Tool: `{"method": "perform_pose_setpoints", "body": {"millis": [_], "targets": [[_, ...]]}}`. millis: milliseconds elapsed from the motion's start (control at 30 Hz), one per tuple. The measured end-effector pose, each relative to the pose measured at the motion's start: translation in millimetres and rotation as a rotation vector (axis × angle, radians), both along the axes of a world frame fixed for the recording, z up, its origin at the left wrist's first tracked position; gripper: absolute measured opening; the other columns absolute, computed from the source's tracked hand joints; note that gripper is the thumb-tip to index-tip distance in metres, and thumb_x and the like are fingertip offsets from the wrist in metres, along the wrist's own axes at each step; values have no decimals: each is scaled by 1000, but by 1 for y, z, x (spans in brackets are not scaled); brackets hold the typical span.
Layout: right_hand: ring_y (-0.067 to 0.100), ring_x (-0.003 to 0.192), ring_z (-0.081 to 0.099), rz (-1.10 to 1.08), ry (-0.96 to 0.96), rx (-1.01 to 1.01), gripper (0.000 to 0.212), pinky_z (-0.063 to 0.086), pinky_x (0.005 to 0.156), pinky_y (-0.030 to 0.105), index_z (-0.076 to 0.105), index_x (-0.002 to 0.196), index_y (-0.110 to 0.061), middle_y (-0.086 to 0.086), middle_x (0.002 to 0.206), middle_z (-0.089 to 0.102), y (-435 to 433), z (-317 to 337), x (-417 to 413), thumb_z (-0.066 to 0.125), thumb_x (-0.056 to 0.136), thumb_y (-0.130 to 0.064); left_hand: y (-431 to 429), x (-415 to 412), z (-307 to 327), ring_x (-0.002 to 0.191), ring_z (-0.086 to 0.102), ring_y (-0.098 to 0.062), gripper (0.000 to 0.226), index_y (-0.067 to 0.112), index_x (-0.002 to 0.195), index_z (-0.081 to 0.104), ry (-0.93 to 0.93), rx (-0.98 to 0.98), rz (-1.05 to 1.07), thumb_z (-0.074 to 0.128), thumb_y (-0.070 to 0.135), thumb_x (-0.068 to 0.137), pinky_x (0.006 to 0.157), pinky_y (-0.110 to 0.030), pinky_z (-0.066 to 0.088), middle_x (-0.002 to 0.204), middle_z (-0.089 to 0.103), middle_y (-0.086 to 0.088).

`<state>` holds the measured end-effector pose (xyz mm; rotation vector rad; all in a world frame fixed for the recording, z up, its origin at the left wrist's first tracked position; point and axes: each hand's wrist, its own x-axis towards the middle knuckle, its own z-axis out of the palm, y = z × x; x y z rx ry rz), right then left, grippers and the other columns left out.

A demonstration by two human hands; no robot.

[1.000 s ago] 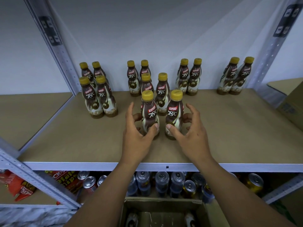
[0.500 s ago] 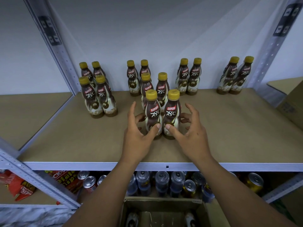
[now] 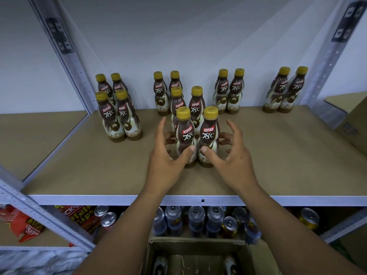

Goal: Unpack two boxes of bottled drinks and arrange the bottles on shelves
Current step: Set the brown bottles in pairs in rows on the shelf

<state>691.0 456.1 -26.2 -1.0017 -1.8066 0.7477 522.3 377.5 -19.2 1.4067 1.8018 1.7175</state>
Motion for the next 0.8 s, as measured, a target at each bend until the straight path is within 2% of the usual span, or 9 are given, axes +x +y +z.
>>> {"method": "perform_pose_setpoints", "body": {"millis": [100, 200, 267, 367, 467, 533, 600, 667, 800], "targets": [[6, 125, 54, 40, -15, 33, 94, 48, 102, 33, 19, 153, -49, -9, 143, 55, 6, 20, 4, 78, 81, -56, -1, -9, 19, 126, 51, 11, 95, 65, 146, 14, 87, -3, -43, 81, 34, 87, 95, -16, 47, 137, 53, 31], [6, 124, 55, 126, -72, 44, 93, 49, 103, 36, 16, 152, -56, -14, 142, 54, 8, 36, 8, 78, 83, -51, -2, -18, 34, 130, 48, 10, 96, 64, 149, 10, 198, -48, -98, 79, 35, 89, 93, -6, 43, 149, 49, 23], [3, 124, 55, 190, -111, 48, 92, 50, 104, 36, 16, 152, -57, -21, 144, 50, 7, 43, 10, 78, 86, -43, -2, -21, 39, 133, 47, 8, 95, 69, 145, 11, 242, -73, -140, 79, 32, 90, 96, -7, 42, 154, 45, 21], [7, 110, 65, 226, -143, 77, 91, 57, 93, 37, 18, 152, -57, -31, 130, 52, 7, 44, 8, 78, 88, -32, -1, -21, 39, 123, 53, 14, 93, 62, 148, 19, 266, -84, -185, 78, 19, 91, 90, -3, 42, 144, 51, 28], [17, 100, 69, 194, -150, 116, 90, 59, 87, 41, 19, 152, -56, -25, 127, 58, 8, 40, 5, 78, 89, -29, 0, -19, 37, 114, 61, 11, 94, 58, 151, 21, 283, -96, -163, 78, 16, 90, 86, -4, 45, 139, 60, 22], [11, 109, 66, 191, -142, 136, 91, 58, 91, 41, 19, 153, -54, -15, 135, 61, 7, 38, 6, 77, 89, -27, 0, -18, 37, 108, 65, 9, 93, 58, 151, 22, 301, -100, -137, 79, 18, 89, 89, -11, 50, 131, 66, 19], [11, 113, 65, 188, -147, 155, 92, 58, 93, 42, 17, 154, -54, -9, 138, 61, 7, 37, 7, 77, 90, -26, -1, -16, 36, 105, 68, 5, 93, 58, 150, 23, 309, -103, -121, 80, 21, 88, 93, -27, 57, 125, 69, 18], [13, 106, 67, 182, -166, 170, 92, 58, 90, 42, 15, 153, -54, -5, 134, 64, 8, 37, 10, 76, 90, -25, -1, -14, 37, 102, 69, 4, 93, 57, 151, 23, 342, -111, -102, 82, 25, 86, 89, -36, 60, 122, 70, 18], [15, 81, 69, 157, -228, 171, 92, 59, 80, 43, 10, 154, -54, 5, 113, 72, 12, 37, 19, 73, 93, -27, 3, -6, 37, 98, 71, -1, 91, 55, 150, 24, 380, -108, -93, 82, 30, 85, 84, -41, 61, 115, 72, 20]]}}
